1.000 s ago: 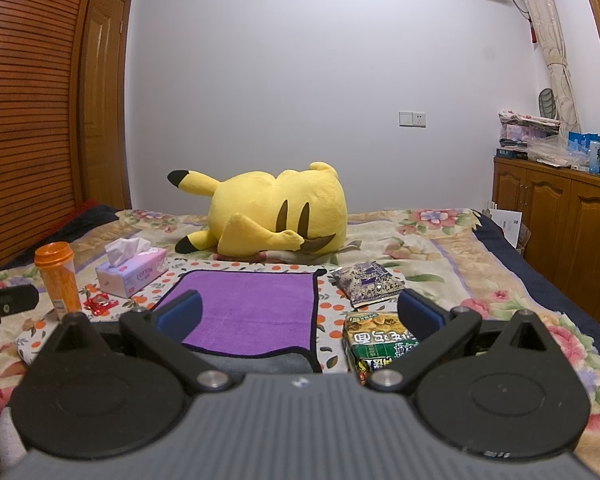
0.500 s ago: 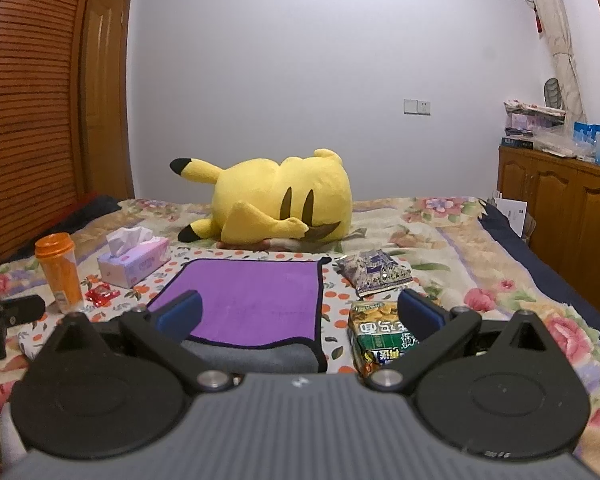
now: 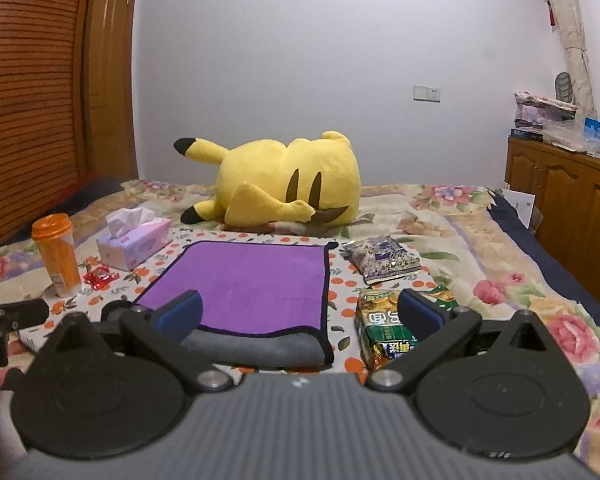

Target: Fold towel

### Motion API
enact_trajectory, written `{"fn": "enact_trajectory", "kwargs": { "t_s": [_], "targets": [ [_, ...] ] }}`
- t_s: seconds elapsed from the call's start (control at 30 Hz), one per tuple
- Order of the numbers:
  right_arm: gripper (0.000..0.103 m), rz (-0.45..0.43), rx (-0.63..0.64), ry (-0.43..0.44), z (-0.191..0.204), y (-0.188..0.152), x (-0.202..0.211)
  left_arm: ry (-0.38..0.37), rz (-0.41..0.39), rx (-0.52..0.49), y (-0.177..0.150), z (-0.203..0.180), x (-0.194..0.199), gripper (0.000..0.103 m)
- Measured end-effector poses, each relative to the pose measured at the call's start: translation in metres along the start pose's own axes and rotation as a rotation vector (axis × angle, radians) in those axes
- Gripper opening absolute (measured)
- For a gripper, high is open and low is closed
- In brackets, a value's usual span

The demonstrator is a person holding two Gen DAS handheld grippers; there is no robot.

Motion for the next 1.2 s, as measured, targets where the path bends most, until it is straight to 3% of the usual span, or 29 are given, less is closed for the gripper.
{"fn": "enact_trajectory", "kwargs": {
  "t_s": [1.2],
  "targets": [
    [0.103, 0.094, 0.032, 0.036, 0.001, 0.013, -0.053, -0.008, 0.104, 0.022, 0.014, 0.019, -0.064, 0.103]
  ]
}}
Point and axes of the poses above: each gripper's, at about its wrist camera, not at the fingertips, and x roughly against the way its jaws point, z to its left, y to its top, the point moved 2 cm from there along -x, roughly the way its jaws point, and after that the axes turned 11 degrees about z, right-handed, at the moved point
